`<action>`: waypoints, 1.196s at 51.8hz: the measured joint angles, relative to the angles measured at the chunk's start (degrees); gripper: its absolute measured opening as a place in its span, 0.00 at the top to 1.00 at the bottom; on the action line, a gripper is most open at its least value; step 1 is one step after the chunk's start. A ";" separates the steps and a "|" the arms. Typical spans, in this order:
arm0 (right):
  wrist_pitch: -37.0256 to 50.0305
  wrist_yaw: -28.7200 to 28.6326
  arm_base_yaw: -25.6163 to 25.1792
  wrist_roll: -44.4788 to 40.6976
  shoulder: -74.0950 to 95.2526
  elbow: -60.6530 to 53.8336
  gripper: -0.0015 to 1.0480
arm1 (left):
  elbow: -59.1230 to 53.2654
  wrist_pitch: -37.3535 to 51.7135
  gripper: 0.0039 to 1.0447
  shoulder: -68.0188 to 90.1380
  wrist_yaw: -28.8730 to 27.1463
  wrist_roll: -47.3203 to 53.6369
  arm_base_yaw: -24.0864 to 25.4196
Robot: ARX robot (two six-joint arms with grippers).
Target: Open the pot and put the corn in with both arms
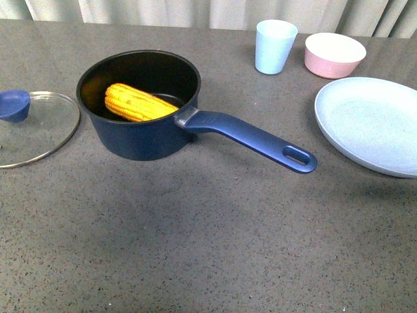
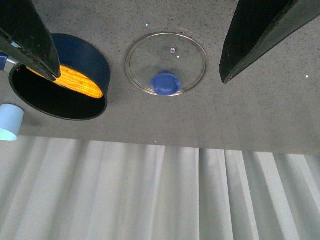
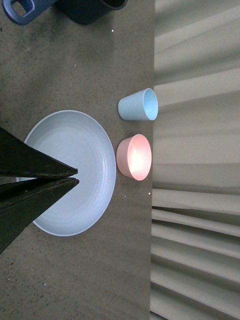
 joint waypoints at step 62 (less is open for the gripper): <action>-22.12 0.00 -0.09 0.04 -25.33 -1.33 0.98 | 0.00 0.00 0.08 0.00 0.00 0.00 0.00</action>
